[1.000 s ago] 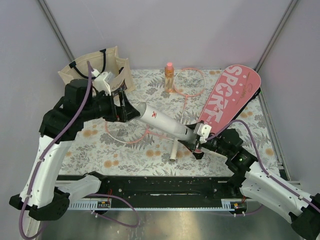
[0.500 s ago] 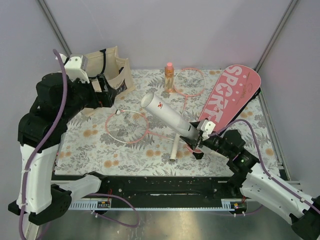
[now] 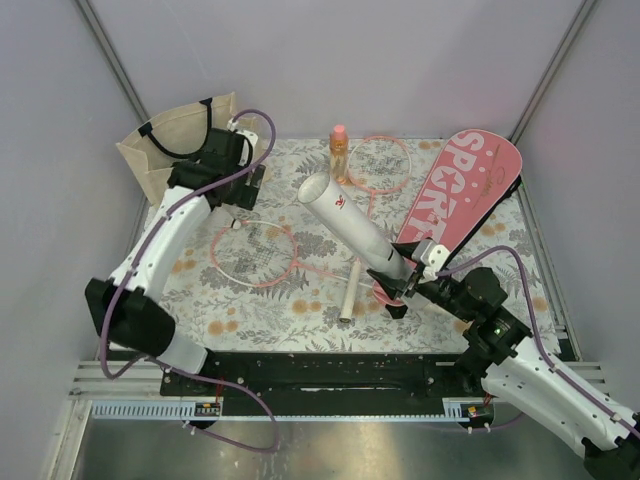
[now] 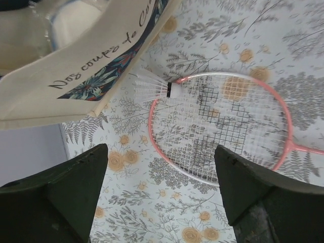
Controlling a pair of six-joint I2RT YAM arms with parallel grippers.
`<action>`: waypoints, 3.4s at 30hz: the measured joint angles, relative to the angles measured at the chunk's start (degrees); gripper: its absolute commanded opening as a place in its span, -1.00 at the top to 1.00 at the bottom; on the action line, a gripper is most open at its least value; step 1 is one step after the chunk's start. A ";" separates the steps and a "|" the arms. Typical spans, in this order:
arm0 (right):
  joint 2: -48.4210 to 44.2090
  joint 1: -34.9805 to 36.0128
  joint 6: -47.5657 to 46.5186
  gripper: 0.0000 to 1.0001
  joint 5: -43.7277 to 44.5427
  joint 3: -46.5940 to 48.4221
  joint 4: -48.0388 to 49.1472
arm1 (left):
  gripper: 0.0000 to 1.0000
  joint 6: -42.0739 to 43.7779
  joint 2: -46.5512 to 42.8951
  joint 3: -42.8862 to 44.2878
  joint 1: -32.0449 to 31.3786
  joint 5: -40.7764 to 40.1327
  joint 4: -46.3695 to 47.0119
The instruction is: Pack up the badminton gear
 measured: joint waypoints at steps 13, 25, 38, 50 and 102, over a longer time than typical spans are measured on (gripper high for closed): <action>-2.84 0.00 0.61 0.17 0.39 0.00 -0.85 | -0.56 -14.16 -3.21 -24.06 17.64 20.39 19.12; -4.07 0.00 1.66 0.16 0.39 0.00 -0.87 | -0.49 -29.83 -5.88 -40.52 32.63 36.63 43.19; -4.83 0.00 1.66 0.16 0.48 0.00 -2.69 | -0.34 -31.89 8.07 -40.81 32.54 39.15 55.91; -5.03 0.00 1.66 0.15 0.48 0.00 -3.02 | -0.35 -29.44 11.02 -37.22 32.44 39.52 57.31; -6.19 0.00 3.34 0.17 0.42 0.04 -3.48 | 1.00 -28.89 3.45 -33.31 27.80 48.59 40.28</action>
